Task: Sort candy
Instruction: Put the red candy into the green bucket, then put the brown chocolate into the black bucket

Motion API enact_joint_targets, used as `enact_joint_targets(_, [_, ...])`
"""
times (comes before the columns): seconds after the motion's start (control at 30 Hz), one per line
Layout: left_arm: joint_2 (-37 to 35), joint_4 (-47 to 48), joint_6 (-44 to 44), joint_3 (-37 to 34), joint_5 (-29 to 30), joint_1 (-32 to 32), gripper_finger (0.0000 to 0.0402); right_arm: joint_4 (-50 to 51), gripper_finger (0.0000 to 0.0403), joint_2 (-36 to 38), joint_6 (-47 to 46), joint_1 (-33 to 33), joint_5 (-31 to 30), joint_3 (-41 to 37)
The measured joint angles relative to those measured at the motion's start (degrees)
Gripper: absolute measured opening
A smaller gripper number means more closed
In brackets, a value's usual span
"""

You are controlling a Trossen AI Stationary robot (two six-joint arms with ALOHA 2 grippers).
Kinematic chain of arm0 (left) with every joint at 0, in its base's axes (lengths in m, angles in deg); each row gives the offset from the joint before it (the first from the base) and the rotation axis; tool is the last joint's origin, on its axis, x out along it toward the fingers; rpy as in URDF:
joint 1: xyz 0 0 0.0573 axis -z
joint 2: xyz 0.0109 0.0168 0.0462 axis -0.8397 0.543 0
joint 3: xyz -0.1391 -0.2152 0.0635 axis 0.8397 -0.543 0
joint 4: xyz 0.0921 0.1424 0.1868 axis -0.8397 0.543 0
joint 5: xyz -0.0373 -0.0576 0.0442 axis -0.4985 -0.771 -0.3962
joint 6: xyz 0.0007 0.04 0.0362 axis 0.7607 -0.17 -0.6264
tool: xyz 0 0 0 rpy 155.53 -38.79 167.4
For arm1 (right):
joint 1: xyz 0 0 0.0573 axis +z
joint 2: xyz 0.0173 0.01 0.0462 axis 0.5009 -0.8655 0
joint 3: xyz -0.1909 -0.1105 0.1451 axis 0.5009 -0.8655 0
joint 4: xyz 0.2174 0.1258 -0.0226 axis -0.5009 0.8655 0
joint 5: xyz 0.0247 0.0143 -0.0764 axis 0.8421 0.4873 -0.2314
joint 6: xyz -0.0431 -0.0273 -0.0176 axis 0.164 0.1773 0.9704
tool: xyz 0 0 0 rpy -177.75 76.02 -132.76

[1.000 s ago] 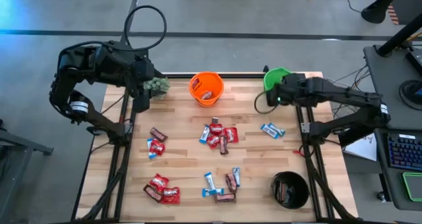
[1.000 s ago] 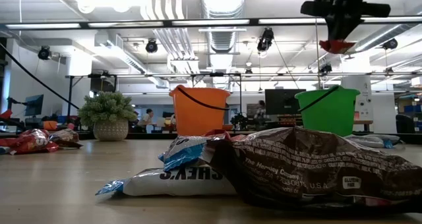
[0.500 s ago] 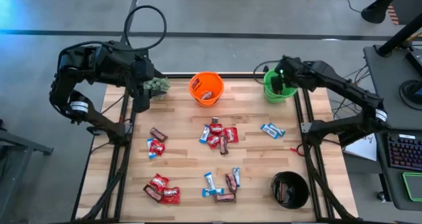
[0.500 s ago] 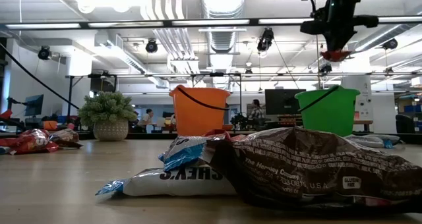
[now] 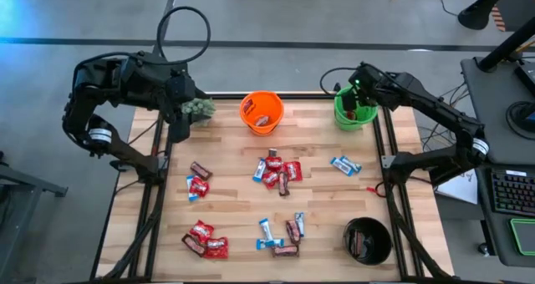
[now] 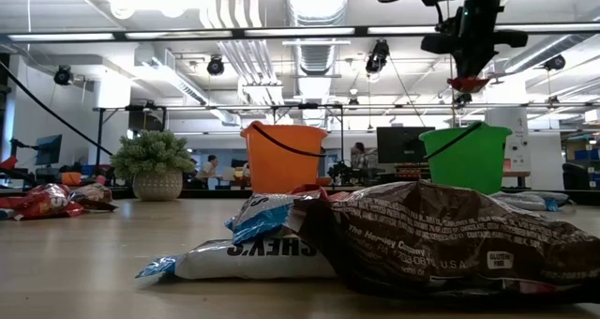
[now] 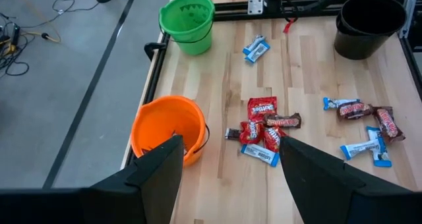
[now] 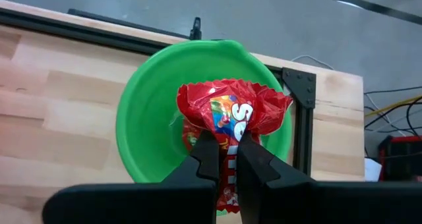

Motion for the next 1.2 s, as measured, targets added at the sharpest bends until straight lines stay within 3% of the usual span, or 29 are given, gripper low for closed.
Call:
enact_joint_targets(0.33, [0.00,0.00,-0.04,0.00,-0.02,0.00,0.0233,-0.08,0.0018,0.00,0.84,-0.96,-0.02,0.00])
enact_joint_targets(0.67, [-0.02,-0.01,-0.07,0.00,-0.02,0.00,0.0233,-1.74,0.0109,0.00,1.93,-0.96,-0.70,0.00])
enact_joint_targets(0.93, [-0.02,0.00,-0.18,0.00,0.37,0.02,0.0233,-2.11,0.0130,0.00,1.97,-0.96,-0.58,0.00])
enact_joint_targets(1.2, [0.15,0.00,-0.40,-0.02,12.88,0.00,0.0233,-2.11,0.0126,0.00,3.02,-0.94,0.10,-0.02])
